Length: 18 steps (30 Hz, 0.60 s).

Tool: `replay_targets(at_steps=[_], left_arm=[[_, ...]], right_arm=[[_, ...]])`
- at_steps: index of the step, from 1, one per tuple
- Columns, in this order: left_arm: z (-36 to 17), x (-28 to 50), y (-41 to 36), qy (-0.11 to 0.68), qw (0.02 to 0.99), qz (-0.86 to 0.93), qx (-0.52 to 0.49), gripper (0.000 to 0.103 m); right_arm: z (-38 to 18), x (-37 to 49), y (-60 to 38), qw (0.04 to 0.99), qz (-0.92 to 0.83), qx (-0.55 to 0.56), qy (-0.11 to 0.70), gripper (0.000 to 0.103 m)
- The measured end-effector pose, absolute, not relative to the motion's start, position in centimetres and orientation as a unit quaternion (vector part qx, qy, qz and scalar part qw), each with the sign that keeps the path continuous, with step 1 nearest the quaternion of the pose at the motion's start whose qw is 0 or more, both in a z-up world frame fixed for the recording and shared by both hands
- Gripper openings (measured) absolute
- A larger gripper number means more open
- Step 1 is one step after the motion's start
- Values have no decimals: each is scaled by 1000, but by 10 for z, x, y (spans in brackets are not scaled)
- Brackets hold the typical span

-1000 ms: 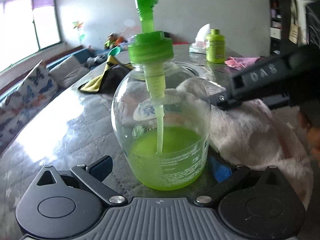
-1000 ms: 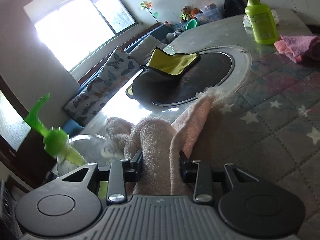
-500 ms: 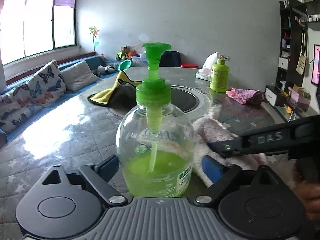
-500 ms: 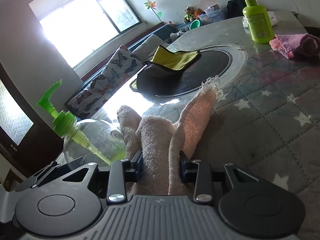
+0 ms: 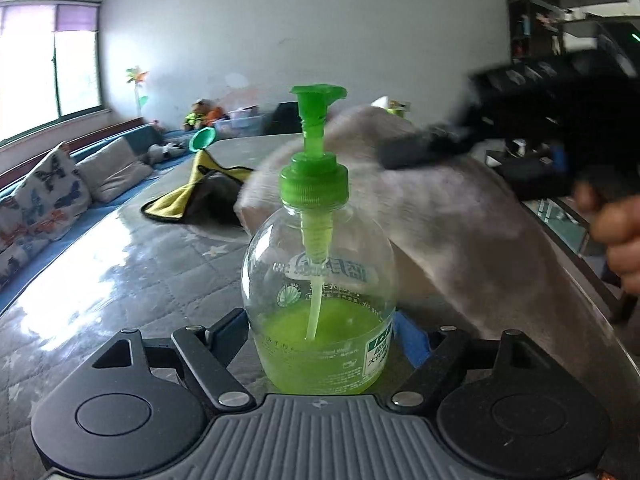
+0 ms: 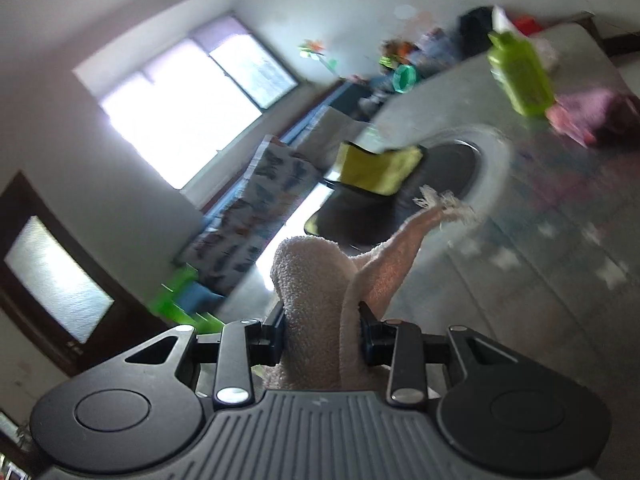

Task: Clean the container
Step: 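Wipe the towel down the bottle's side again with the right tool, then rub the towel across the bottle's label side with the right tool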

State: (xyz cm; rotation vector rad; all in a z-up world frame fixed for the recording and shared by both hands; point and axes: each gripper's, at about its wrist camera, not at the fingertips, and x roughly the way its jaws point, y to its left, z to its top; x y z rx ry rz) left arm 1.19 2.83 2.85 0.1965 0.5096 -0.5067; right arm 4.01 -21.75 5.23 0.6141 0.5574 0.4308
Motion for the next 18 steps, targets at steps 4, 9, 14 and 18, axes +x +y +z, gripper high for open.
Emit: replay_targets(at_steps=[4, 9, 14, 18], left_arm=[[25, 13, 29, 245, 932, -252, 90, 82], [22, 12, 28, 238, 933, -253, 91, 82], [23, 11, 27, 238, 934, -250, 93, 83], [24, 12, 25, 246, 935, -240, 87, 83]], right_arm=[[47, 52, -206, 889, 219, 291, 278, 34], [23, 62, -213, 877, 199, 323, 295, 34], [-2, 66, -215, 872, 173, 317, 329, 34], [-9, 60, -213, 875, 166, 301, 339, 34]])
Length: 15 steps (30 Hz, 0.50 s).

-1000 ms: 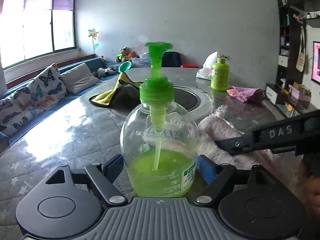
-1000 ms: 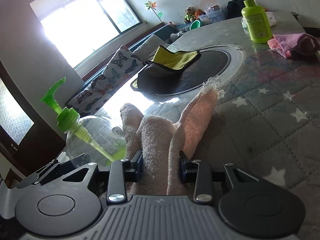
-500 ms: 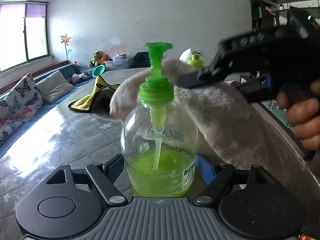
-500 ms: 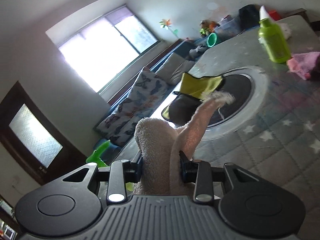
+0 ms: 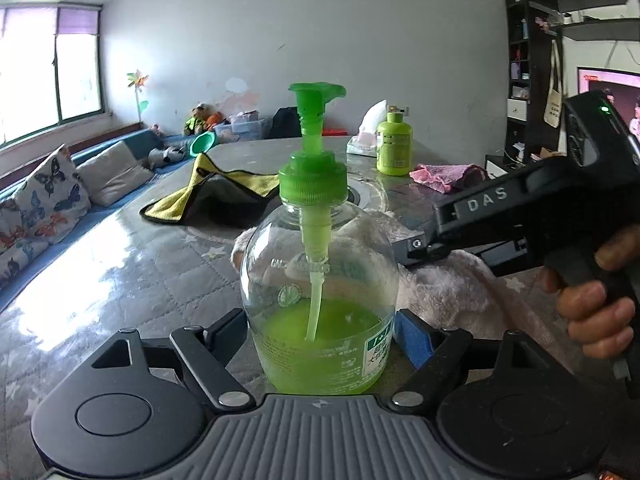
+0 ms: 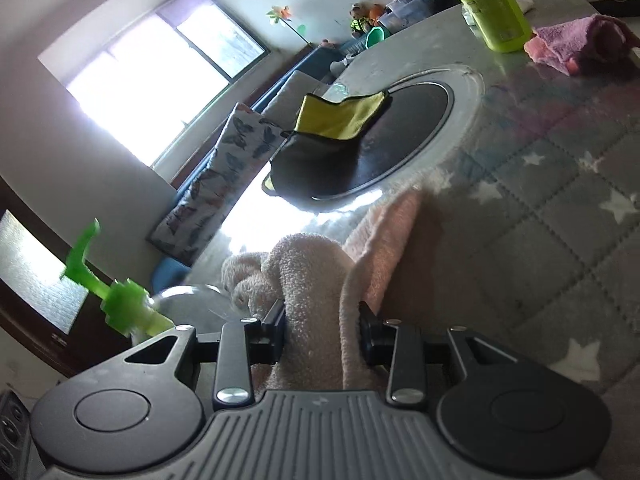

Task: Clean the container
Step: 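Rub the towel across the bottle's label side with the right tool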

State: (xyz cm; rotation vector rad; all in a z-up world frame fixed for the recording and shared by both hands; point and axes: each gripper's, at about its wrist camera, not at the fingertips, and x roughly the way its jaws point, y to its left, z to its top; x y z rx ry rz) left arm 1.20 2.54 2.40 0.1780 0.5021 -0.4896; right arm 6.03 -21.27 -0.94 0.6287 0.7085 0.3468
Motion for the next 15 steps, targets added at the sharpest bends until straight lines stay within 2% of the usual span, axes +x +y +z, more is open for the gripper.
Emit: replay_targets(at_steps=[15], left_arm=[[18, 8, 27, 261, 939, -211, 77, 84]], right_arm=[[3, 35, -201, 887, 170, 258, 343, 34]])
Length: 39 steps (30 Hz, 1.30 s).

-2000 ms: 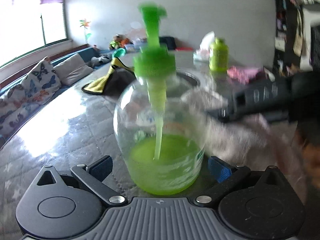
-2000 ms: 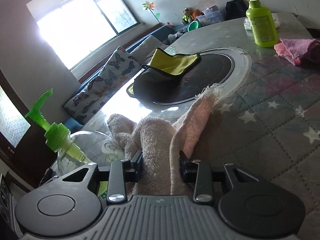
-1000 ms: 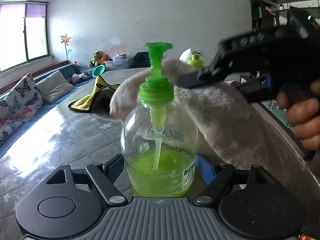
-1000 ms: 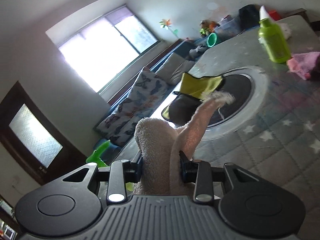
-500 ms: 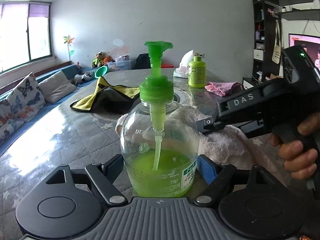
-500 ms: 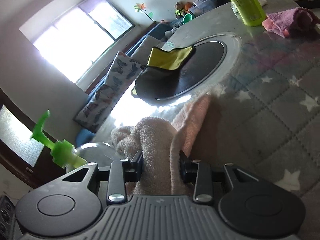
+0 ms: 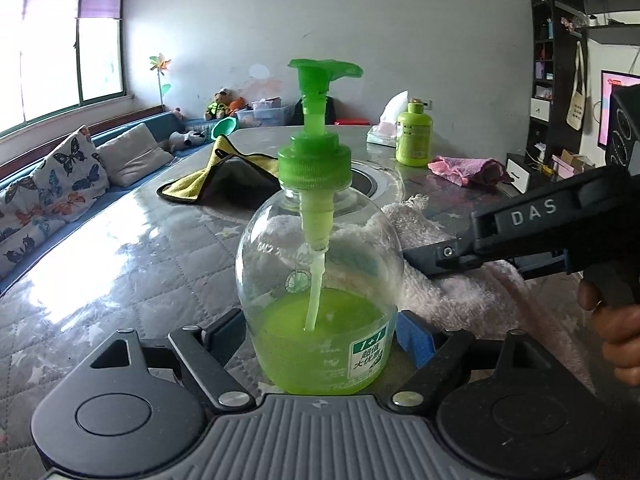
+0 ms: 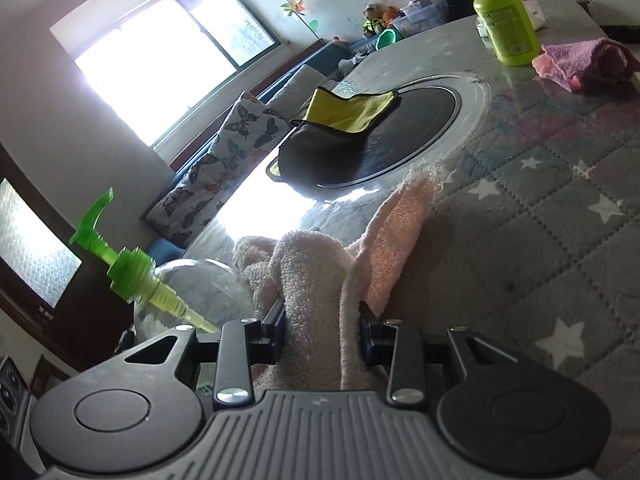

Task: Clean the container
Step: 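Rub the towel across the bottle's label side with the right tool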

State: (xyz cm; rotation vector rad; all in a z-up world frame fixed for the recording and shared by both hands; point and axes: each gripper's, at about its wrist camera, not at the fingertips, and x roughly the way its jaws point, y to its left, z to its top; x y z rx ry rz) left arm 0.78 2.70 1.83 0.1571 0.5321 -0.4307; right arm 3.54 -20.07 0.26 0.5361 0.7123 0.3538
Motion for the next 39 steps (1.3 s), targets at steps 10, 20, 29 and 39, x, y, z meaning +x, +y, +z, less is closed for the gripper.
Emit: replay_targets(at_steps=[10, 20, 29, 39], left_arm=[[17, -2, 38, 252, 932, -243, 92, 84], [15, 0, 39, 250, 933, -244, 88, 84], [14, 1, 37, 249, 933, -243, 91, 85], [15, 1, 26, 260, 937, -215, 92, 86]], right_arm=[[33, 21, -210, 888, 195, 288, 301, 34], [49, 47, -190, 888, 224, 276, 293, 34], [16, 60, -196, 880, 190, 278, 335, 34], [0, 53, -197, 878, 177, 274, 350, 35]])
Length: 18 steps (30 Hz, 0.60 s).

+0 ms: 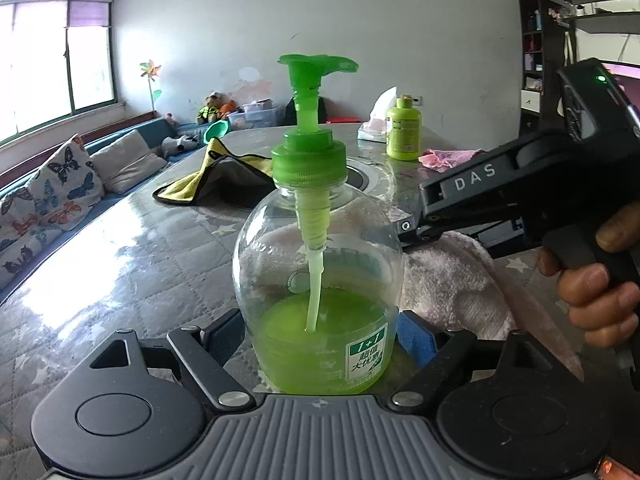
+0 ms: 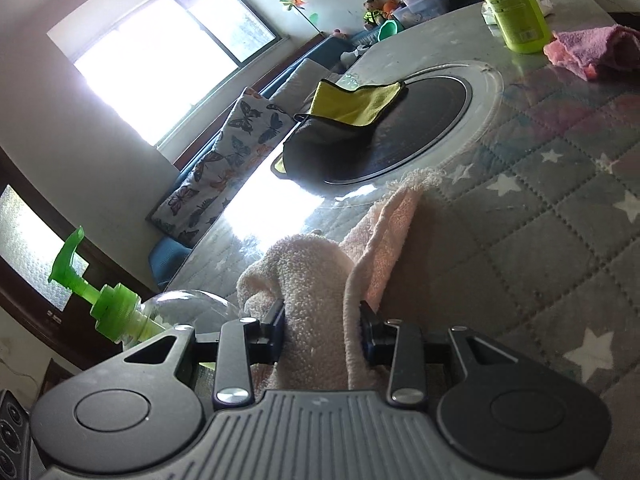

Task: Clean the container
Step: 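Rub the towel across the bottle's label side with the right tool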

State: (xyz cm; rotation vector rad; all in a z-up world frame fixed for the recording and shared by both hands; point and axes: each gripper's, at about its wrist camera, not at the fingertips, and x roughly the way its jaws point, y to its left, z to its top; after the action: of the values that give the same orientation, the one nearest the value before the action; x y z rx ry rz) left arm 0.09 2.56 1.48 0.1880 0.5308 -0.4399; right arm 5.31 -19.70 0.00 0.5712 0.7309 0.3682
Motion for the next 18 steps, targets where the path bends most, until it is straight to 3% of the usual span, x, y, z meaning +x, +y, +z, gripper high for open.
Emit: replay_targets(at_steps=[18], left_arm=[[12, 9, 24, 269, 930, -229, 99, 86]], right_arm=[[1, 36, -208, 880, 163, 277, 350, 37]])
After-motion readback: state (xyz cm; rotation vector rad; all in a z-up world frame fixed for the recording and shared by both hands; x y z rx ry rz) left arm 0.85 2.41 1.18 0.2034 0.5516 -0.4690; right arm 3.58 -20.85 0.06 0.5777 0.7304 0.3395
